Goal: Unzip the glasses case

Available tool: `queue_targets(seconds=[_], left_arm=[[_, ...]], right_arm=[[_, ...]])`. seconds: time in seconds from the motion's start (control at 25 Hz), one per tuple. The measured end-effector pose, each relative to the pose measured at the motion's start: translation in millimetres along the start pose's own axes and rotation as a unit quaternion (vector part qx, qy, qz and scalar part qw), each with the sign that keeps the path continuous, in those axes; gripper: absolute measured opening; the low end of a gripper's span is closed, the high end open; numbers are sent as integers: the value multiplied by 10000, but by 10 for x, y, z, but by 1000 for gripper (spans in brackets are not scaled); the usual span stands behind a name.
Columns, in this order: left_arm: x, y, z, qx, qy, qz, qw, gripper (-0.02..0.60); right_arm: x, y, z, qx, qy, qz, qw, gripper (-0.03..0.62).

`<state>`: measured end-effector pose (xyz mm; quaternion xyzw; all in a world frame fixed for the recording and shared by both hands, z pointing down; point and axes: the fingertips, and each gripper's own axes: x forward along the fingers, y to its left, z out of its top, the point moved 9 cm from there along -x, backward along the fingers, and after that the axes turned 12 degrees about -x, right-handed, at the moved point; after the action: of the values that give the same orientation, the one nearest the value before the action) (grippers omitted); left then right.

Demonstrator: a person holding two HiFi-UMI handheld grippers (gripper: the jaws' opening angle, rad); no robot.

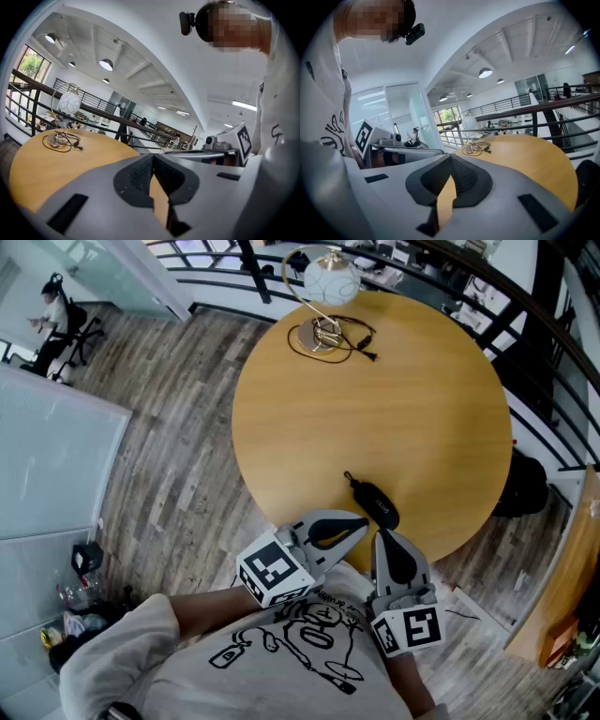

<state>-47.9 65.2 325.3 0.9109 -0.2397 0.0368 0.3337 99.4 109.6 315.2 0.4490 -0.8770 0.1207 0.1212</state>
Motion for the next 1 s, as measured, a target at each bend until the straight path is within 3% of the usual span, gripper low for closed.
queue_targets(seconds=[1.0], left_arm=[[25,68,-53,-110,131,10,9999,6]], right_arm=[[48,8,-10,-6,12,-143,9999,20]])
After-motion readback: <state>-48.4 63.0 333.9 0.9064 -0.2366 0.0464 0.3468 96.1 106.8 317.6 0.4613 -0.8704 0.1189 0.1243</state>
